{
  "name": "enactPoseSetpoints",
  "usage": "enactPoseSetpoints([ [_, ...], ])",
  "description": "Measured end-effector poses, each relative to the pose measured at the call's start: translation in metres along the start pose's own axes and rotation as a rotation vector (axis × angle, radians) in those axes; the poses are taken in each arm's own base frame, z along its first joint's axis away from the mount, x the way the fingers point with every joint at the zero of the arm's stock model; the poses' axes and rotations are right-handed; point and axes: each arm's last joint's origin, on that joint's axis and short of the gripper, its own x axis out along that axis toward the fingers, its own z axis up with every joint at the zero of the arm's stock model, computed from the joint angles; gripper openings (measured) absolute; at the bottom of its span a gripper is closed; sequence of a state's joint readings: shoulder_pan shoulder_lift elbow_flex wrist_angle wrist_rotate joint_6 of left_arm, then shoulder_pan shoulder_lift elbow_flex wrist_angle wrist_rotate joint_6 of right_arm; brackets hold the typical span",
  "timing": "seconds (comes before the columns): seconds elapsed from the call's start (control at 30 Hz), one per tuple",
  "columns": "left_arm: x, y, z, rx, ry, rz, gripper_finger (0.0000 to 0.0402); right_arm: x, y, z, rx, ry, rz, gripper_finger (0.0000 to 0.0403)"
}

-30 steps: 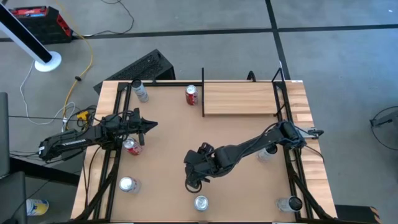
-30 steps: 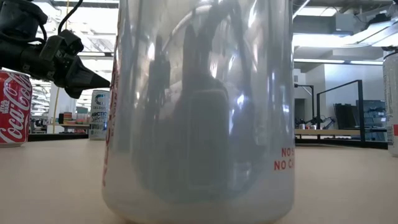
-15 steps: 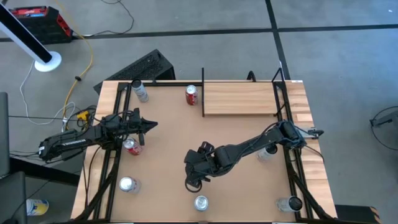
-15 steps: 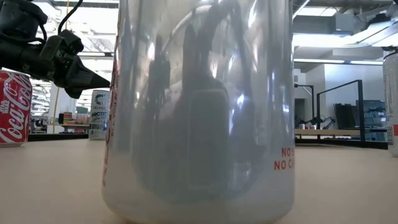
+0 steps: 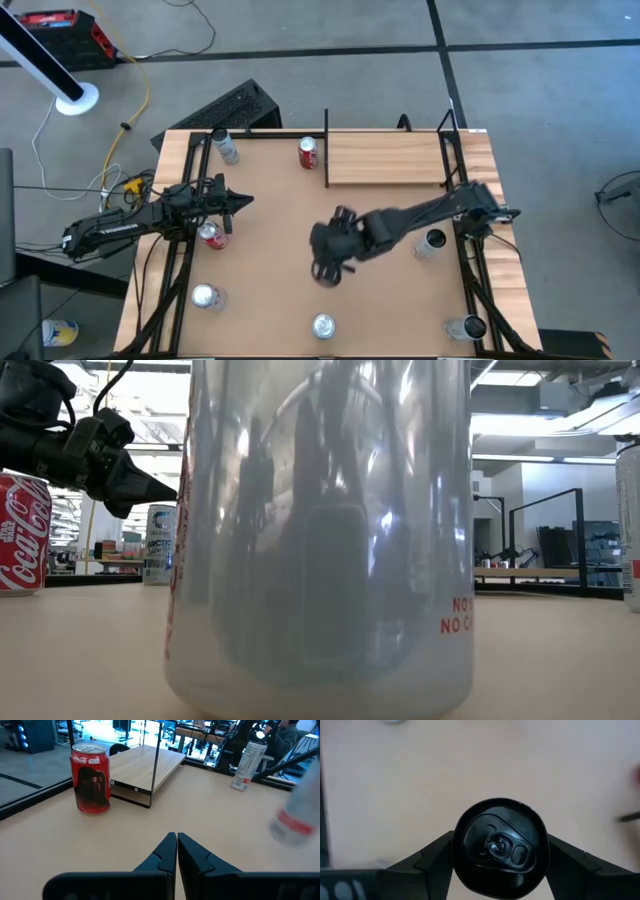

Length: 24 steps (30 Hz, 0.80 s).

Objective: Place canned beverage on shelf
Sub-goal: Put the left white-pink soda can on the shelf

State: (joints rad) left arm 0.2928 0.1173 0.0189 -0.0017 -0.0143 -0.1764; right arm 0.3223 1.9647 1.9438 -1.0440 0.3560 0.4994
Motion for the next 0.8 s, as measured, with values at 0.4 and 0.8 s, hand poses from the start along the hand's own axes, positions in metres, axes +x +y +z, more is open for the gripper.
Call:
enactPoseSetpoints([
  [0.4, 0.000, 0.000, 0.000, 0.000, 0.000, 0.000, 0.0000, -0.033, -0.139, -0.012, -0.152, 0.155, -0.229, 0.0277],
  [0.8, 0.000, 0.000, 0.000, 0.000, 0.000, 0.000, 0.0000, -0.052, -0.299, -0.034, -0.174, -0.200, -0.023, 0.0277],
])
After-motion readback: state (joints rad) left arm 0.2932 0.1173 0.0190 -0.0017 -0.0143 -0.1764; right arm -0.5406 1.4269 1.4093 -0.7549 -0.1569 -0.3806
